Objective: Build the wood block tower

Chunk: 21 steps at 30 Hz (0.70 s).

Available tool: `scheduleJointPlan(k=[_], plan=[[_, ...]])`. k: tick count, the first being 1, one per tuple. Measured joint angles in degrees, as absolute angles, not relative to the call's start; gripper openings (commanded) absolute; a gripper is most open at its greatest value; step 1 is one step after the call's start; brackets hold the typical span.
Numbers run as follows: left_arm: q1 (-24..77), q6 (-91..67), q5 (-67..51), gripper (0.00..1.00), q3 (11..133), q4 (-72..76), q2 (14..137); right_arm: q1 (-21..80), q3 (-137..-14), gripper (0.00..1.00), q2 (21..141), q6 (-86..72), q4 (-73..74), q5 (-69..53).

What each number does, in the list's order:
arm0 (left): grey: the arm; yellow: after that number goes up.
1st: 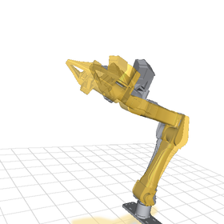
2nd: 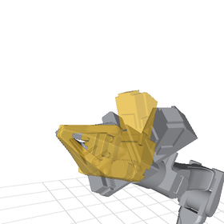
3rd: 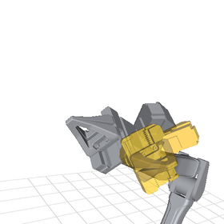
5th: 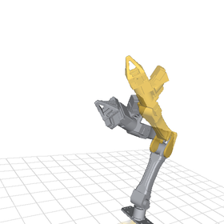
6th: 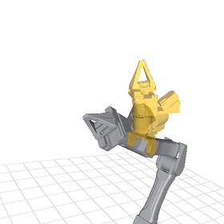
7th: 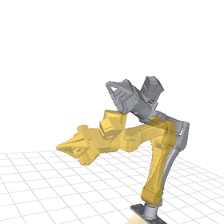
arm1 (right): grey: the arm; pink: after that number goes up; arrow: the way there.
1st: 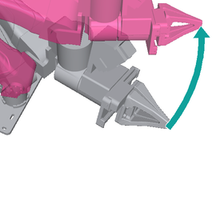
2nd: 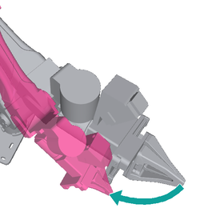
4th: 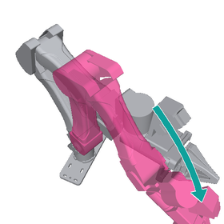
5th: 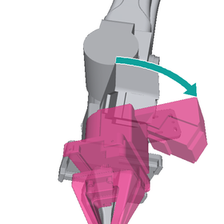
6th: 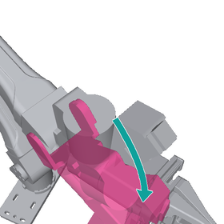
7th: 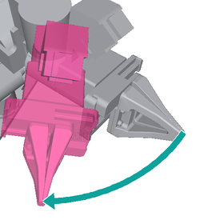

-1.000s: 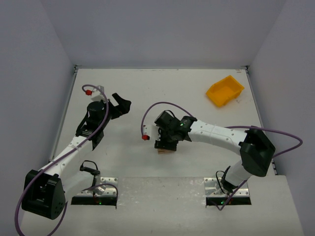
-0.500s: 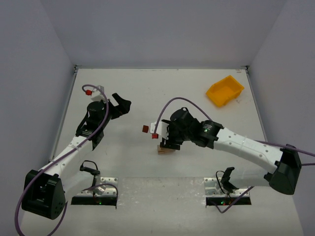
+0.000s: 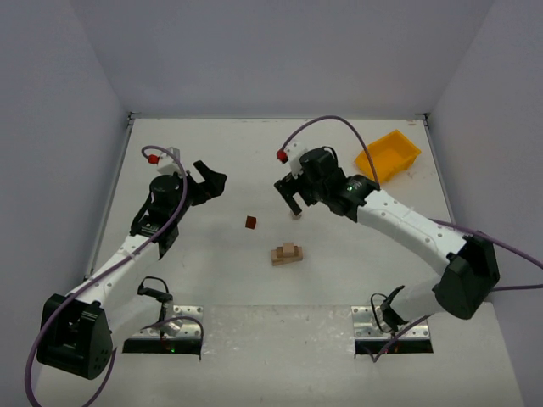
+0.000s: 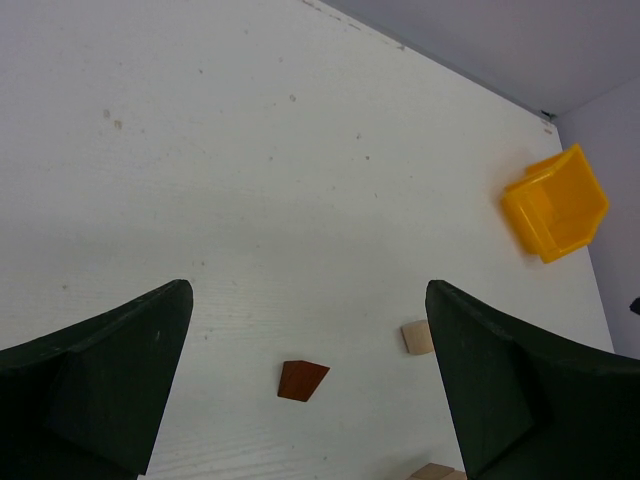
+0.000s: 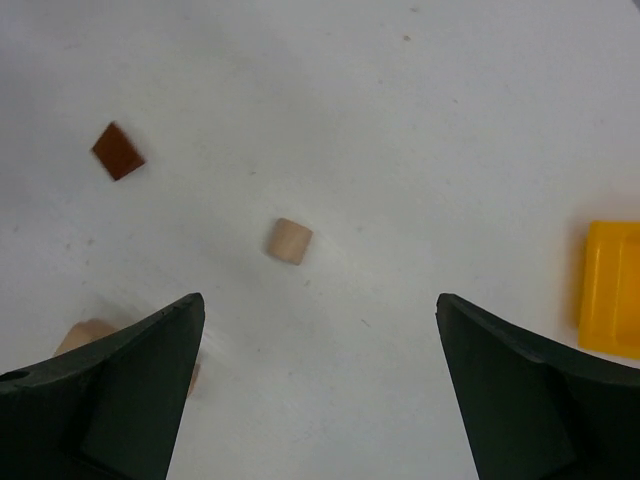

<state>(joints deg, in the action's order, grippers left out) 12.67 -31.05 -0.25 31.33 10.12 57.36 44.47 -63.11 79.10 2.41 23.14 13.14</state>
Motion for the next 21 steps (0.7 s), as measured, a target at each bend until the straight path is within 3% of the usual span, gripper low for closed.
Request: scheduleJointPlan(k=[5,13,21], plan=[[12.67,-31.05,-0.23,1.00,31.49,9.98,58.01,34.25,-68.47,0.99,87.02,-8.28,26.69,13.88],[12.67,-31.09,-0.27,1.00,33.73,8.72,63.34,33.52,-68.28,0.88,95.68,-16.61,30.07,8.60],[12.67,-31.05,-1.31,1.00,36.76,7.51,67.99,33.52,-61.58,0.77,98.60,-20.64,22.73,4.49]])
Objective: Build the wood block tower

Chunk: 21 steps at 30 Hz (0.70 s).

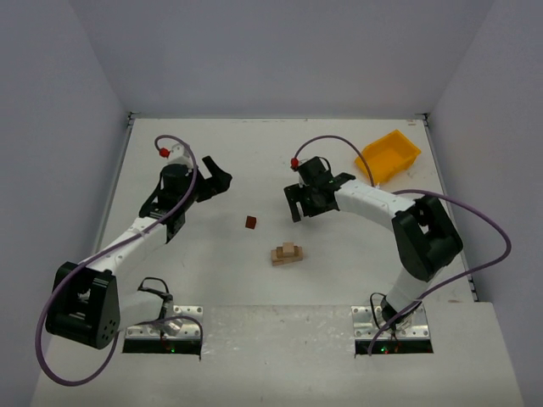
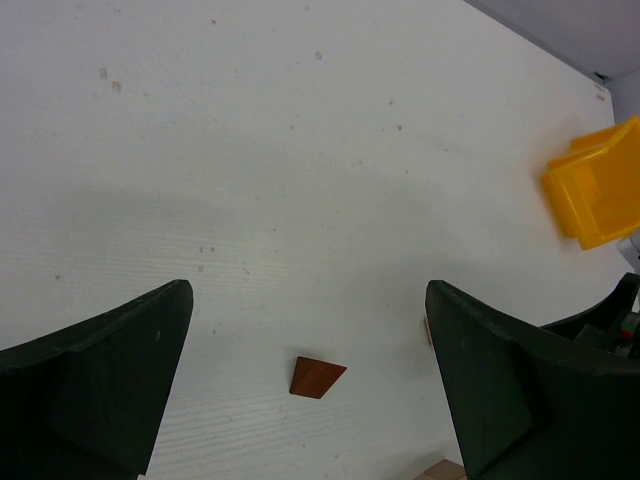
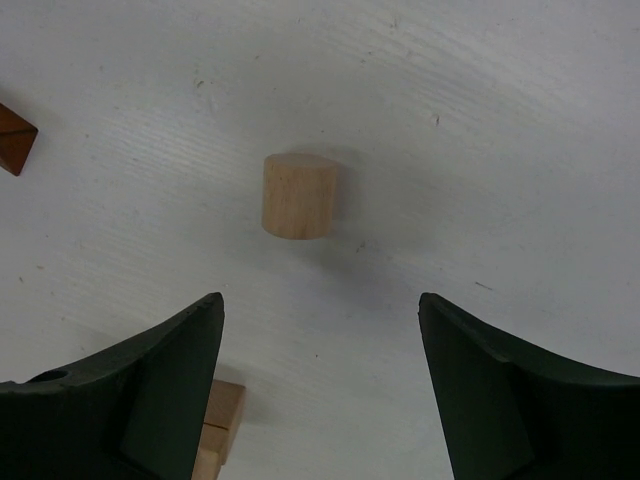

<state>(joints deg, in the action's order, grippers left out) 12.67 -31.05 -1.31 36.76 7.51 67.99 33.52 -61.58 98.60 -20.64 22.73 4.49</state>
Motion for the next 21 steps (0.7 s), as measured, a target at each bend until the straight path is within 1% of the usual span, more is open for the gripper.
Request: scheduleJointPlan(k=[2,6,15,21], plan=[[12.67,-31.02,-1.77,1.00,37.06,7.51,68.37,33.51,-60.06,0.75,98.82,-20.85,20.32,3.77],[12.67,-30.87,-2.24,1.00,37.67,7.41,69.12,33.52,-59.30,0.67,100.47,-21.08,16.84,3.84],[12.67,-30.47,-2.42,1.00,38.26,6.77,69.45,33.52,-58.65,0.61,104.76,-20.59,10.28,4.45],[12.67,-30.37,-2.43,1.00,38.28,6.63,69.78,34.20,-58.65,0.51,105.10,-18.67,9.25,5.26]])
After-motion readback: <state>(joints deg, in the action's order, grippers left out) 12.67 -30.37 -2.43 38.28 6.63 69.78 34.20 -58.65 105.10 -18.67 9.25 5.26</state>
